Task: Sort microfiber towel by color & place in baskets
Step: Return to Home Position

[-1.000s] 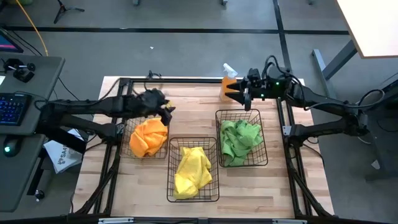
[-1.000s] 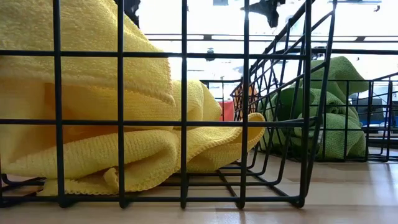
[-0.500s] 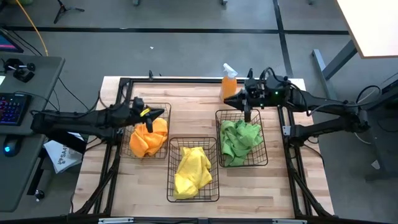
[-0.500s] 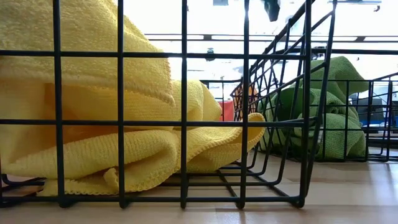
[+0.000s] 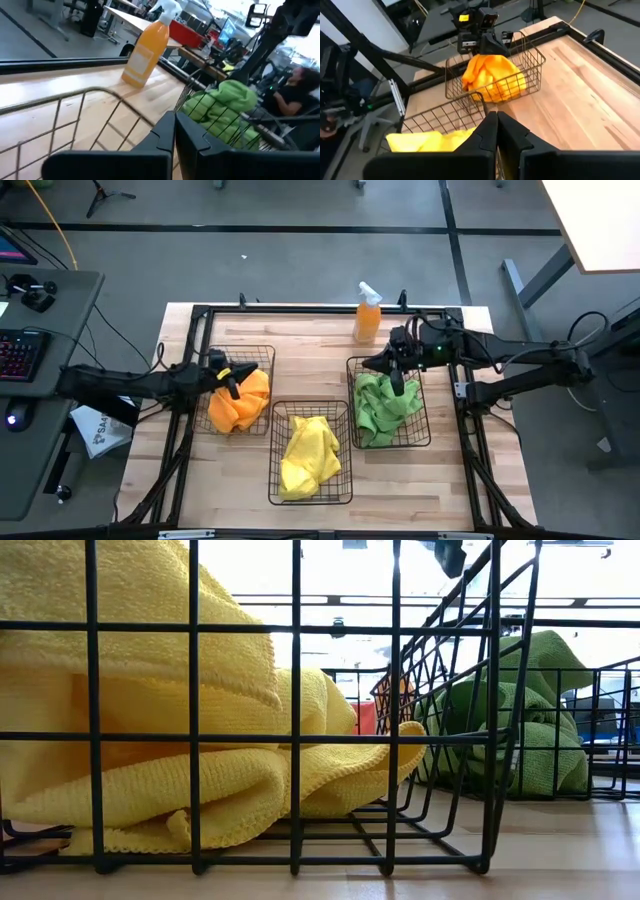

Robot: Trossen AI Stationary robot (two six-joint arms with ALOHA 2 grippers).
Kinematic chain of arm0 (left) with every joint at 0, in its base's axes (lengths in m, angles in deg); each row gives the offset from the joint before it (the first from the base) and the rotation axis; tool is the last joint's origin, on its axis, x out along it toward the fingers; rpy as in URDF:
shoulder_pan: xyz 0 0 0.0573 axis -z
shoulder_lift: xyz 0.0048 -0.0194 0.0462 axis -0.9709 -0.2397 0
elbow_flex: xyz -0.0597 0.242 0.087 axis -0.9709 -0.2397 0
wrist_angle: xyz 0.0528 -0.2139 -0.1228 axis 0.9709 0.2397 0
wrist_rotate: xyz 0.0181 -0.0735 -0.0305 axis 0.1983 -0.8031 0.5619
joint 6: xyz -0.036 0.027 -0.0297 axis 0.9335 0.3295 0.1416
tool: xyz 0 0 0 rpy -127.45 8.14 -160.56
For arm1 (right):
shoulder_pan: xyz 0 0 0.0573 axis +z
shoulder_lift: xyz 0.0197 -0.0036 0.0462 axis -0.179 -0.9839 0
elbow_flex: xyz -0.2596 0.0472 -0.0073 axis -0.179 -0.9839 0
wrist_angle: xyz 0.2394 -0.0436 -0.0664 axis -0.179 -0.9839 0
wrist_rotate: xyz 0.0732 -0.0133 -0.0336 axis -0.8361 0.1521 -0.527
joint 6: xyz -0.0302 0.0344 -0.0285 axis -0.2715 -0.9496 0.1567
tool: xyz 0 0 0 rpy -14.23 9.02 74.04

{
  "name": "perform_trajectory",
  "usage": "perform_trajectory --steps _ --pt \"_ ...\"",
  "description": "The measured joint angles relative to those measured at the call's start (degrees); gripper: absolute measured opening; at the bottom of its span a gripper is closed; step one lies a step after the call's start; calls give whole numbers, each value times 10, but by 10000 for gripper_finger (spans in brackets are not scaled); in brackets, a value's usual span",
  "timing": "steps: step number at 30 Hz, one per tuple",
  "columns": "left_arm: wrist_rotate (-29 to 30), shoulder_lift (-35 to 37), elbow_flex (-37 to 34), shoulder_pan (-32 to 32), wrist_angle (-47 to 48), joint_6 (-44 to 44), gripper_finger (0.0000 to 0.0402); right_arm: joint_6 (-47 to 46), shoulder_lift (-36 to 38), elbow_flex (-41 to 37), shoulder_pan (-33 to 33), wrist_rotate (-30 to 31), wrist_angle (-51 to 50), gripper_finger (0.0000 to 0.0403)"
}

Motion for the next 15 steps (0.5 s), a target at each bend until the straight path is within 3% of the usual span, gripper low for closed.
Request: perform_trajectory --steps 5,9,11,15 --pt "-19 23 -9 0 5 -42 0 42 1 -4 1 -17 -32 1" --pt "-22 24 -9 0 -4 -27 0 7 19 -39 -7 -59 -5 0" --pt "-22 24 -9 0 -4 -22 0 -4 40 -66 -10 -91 11 0" --pt "-22 24 -9 0 4 -22 0 -15 117 -125 -20 -99 -5 0"
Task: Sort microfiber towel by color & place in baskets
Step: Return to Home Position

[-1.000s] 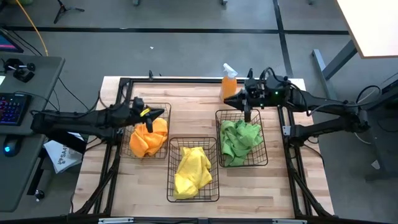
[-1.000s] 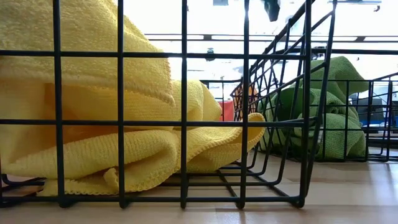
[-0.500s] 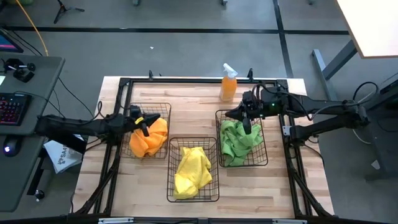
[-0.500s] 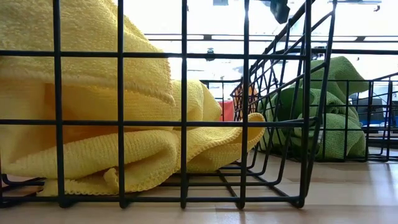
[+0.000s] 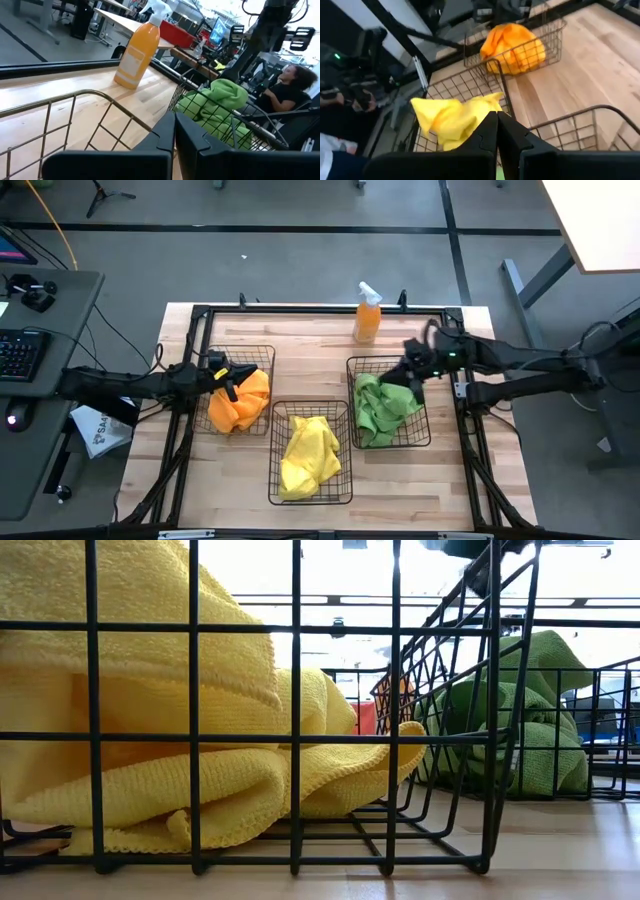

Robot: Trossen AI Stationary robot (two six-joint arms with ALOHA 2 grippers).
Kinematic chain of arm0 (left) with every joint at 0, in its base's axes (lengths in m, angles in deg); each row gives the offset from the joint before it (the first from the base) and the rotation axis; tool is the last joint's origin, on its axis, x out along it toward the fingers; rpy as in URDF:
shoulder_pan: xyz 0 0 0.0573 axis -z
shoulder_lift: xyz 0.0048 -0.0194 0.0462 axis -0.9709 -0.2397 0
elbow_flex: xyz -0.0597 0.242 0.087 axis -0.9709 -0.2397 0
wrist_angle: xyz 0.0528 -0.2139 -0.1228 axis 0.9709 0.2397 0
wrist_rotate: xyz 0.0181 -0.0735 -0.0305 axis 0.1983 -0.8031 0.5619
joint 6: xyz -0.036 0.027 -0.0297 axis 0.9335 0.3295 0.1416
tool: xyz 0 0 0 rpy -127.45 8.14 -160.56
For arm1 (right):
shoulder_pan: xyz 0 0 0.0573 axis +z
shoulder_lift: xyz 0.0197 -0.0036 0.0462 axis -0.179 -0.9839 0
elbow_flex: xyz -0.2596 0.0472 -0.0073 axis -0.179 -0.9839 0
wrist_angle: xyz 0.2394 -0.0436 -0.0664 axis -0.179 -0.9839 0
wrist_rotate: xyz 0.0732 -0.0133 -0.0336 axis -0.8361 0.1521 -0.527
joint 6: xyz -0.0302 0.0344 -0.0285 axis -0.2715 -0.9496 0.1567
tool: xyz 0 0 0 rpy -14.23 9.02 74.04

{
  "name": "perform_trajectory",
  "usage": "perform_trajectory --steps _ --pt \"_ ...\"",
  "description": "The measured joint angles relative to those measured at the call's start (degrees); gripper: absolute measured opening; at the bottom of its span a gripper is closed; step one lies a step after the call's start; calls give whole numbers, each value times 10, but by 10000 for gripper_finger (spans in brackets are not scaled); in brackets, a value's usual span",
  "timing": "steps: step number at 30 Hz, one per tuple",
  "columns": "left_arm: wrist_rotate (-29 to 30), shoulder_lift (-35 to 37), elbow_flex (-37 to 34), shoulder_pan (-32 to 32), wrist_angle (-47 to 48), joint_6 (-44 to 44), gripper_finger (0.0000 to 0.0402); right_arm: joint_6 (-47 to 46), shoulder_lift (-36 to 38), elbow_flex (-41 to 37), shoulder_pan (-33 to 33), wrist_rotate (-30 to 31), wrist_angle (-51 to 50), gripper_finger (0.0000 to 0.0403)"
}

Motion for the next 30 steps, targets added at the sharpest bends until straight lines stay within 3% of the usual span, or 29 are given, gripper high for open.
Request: perform_trajectory --steps 5,10,15,18,24,30 --pt "0 0 0 0 0 0 1 -44 146 -90 4 12 45 0" --pt "0 0 0 0 0 0 1 -65 282 -226 18 60 199 0" --pt "0 0 0 0 0 0 1 -90 358 -366 28 90 390 0" --pt "0 0 0 0 0 0 1 -95 381 -421 28 92 452 0" --pt "-1 0 0 0 0 0 1 -74 409 -472 28 87 453 0" --pt "-1 0 0 0 0 0 1 -66 418 -471 28 87 365 0"
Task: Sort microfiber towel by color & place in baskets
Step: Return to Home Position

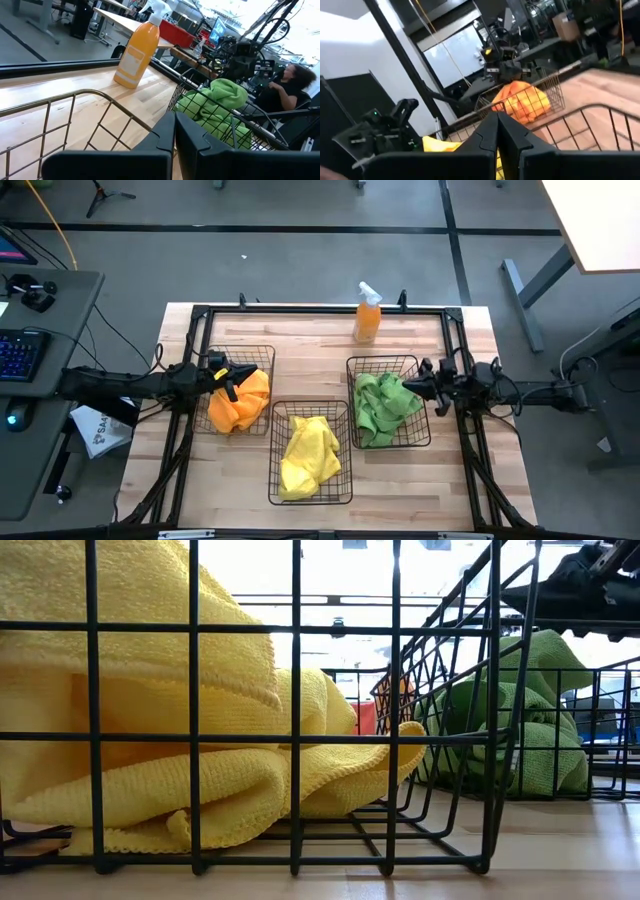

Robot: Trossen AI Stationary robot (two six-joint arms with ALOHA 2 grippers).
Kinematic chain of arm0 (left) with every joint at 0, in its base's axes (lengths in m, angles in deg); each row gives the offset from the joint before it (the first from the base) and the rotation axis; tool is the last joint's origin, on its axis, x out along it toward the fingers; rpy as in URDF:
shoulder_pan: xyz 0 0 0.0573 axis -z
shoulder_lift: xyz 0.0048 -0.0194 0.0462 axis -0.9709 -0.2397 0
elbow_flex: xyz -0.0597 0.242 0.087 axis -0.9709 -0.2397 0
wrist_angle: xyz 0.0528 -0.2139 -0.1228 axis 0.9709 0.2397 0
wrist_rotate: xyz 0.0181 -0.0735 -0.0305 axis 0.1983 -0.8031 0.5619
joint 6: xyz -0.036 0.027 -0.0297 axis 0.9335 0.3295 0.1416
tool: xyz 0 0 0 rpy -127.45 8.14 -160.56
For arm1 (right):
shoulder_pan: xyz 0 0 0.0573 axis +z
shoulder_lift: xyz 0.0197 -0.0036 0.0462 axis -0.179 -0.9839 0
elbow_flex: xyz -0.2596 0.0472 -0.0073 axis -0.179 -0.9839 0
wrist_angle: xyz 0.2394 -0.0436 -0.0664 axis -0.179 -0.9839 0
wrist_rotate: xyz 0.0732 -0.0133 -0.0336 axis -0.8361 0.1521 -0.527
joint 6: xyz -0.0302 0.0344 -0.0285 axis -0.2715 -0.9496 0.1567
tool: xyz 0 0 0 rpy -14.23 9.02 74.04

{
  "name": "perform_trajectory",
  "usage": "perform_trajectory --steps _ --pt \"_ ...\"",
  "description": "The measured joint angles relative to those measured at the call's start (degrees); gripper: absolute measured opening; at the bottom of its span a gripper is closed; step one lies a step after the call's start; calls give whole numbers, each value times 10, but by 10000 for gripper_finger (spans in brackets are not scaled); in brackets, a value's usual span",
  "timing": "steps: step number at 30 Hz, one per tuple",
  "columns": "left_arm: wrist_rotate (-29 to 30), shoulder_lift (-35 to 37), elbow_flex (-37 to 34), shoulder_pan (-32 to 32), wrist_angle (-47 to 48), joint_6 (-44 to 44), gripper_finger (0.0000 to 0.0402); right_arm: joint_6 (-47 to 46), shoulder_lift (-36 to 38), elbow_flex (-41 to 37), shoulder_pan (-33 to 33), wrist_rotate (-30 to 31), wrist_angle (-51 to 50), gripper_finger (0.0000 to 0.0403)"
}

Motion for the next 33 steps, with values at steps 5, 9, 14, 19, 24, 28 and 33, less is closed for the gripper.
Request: perform_trajectory --steps 5,9,14,19,24,28,33 --pt "0 0 0 0 0 0 1 -24 -2 0 0 0 -41 0" --pt "0 0 0 0 0 0 1 -21 -2 0 0 0 -61 0" --pt "0 0 0 0 0 0 1 -19 -2 0 0 0 -65 0" --pt "0 0 0 0 0 0 1 -24 44 0 3 1 -95 0" --pt "0 9 0 1 3 0 1 -24 76 0 3 0 -91 0" --pt "0 47 0 1 14 0 1 -24 67 0 3 0 -87 0" --pt "0 105 1 1 23 0 1 -24 65 0 3 0 -97 0"
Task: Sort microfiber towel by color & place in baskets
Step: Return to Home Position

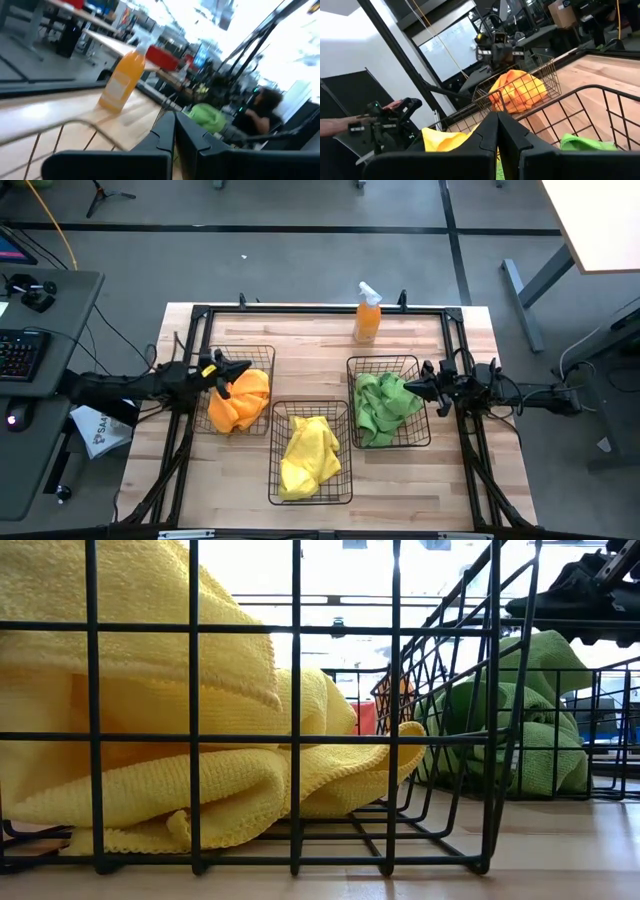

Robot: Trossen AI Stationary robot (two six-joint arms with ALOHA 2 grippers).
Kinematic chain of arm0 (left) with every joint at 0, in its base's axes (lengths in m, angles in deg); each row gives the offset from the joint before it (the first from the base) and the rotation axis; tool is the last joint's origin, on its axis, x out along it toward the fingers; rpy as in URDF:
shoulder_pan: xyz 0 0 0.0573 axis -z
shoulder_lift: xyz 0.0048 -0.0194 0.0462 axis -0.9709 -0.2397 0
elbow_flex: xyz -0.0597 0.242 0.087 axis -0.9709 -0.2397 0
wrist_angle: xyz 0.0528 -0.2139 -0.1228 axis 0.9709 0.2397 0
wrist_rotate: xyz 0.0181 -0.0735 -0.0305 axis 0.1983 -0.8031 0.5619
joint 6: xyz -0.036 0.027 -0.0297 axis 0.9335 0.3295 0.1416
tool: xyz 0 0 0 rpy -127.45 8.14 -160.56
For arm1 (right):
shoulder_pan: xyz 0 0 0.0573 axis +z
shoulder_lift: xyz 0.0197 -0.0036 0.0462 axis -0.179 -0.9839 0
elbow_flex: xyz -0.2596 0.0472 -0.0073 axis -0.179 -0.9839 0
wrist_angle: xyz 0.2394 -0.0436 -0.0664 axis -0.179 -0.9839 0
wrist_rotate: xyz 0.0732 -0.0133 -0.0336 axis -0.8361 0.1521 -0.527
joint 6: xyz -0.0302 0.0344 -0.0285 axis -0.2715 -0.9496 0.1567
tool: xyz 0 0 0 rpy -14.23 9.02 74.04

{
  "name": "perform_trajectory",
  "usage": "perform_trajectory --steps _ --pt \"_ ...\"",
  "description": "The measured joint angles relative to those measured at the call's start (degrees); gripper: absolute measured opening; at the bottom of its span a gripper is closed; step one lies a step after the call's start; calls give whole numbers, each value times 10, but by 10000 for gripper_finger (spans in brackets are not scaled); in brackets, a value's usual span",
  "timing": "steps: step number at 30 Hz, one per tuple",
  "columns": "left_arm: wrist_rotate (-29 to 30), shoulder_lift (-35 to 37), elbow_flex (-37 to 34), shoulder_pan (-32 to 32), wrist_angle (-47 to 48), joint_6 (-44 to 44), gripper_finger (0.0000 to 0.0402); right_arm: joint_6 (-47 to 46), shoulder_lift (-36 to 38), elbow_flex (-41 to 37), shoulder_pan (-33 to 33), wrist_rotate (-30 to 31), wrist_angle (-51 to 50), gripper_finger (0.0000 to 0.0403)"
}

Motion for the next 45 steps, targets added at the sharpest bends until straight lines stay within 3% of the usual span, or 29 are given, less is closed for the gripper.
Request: perform_trajectory --steps 8,26,30,45 --pt "0 68 0 0 2 0 1 1 0 0 0 0 -13 0" --pt "0 62 0 0 7 0 1 1 0 1 0 0 -16 0" --pt "5 66 -1 -14 72 1 1 1 0 2 0 0 -16 0" --pt "8 39 -1 -14 72 -15 1 1 0 2 0 3 -57 0"
